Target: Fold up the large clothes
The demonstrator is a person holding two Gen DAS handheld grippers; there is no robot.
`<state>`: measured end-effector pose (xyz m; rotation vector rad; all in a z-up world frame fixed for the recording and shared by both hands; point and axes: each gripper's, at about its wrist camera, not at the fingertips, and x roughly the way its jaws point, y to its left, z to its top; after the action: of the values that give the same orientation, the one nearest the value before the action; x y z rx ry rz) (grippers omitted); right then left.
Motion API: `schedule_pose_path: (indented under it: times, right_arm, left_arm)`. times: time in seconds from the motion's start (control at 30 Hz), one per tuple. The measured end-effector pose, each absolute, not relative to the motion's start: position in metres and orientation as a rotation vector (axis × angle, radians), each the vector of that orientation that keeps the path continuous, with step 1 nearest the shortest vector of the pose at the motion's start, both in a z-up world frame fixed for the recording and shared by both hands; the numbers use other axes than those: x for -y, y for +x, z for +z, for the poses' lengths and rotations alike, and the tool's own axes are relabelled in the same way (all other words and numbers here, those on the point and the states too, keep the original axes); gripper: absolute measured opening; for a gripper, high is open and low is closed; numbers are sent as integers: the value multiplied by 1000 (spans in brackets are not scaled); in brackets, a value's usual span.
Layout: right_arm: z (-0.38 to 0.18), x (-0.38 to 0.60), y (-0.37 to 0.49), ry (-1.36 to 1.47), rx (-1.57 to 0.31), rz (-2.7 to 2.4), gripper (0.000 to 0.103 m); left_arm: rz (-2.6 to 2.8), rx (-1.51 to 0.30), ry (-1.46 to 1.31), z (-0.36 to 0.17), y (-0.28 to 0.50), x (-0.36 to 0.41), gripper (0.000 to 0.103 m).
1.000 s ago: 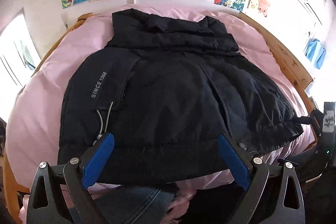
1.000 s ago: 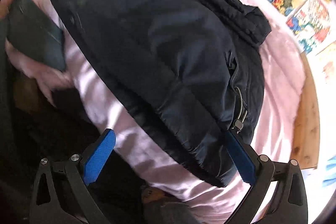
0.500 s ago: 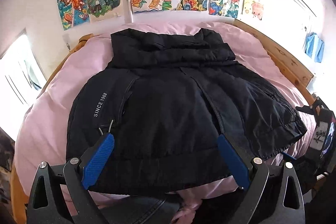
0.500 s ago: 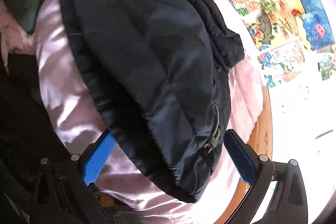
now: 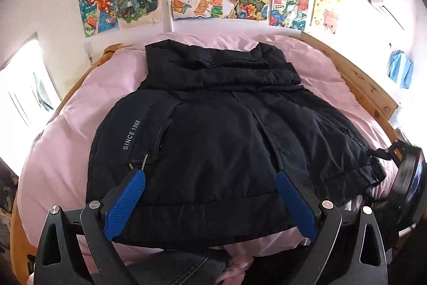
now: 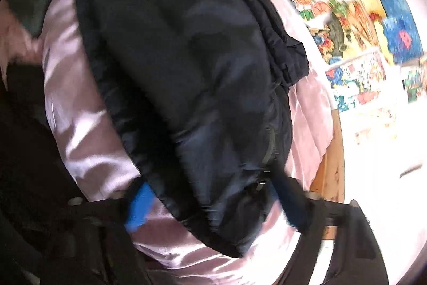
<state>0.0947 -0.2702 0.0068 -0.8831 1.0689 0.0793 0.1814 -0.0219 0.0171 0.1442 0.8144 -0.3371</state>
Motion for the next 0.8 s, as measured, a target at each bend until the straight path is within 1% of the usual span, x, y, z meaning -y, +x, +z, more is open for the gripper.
schedule_pose_path:
  times: [0.07, 0.1, 0.13, 0.17, 0.2, 0.37, 0.43, 0.57, 0.67, 0.73, 0.8]
  right_arm:
    - [31, 289, 105, -690, -1055, 63, 36]
    - [46, 301, 111, -560, -1047, 64, 33]
    - [55, 311, 113, -472, -1035, 63, 32]
    - [62, 317, 114, -409, -1028, 70, 25]
    - [67, 321, 116, -362, -1026, 87, 21]
    - [85, 332, 132, -270, -1001, 154, 19]
    - [94, 333, 137, -256, -970, 162, 18]
    - [110, 341, 147, -186, -913, 154, 17]
    - [115, 349, 149, -131, -888, 139, 16]
    - [116, 355, 150, -105, -879, 127, 16]
    - [115, 359, 150, -93, -881, 121, 16]
  left_arm:
    - [-359, -800, 143, 19, 178, 23, 100]
    - [-380, -788, 148, 21, 175, 24, 100]
    - [-394, -780, 158, 21, 172, 27, 100]
    - [-406, -770, 178, 22, 168, 31, 100]
    - [-421, -755, 210, 22, 163, 36, 100]
    - [-543, -706, 365, 19, 133, 66, 100]
    - [-524, -710, 483, 8, 125, 82, 102]
    - [-340, -809, 679, -28, 138, 103, 102]
    - [-169, -919, 690, -46, 160, 90, 101]
    - [-99, -947, 653, -47, 168, 79, 89]
    - [-44, -940, 640, -45, 170, 74, 87]
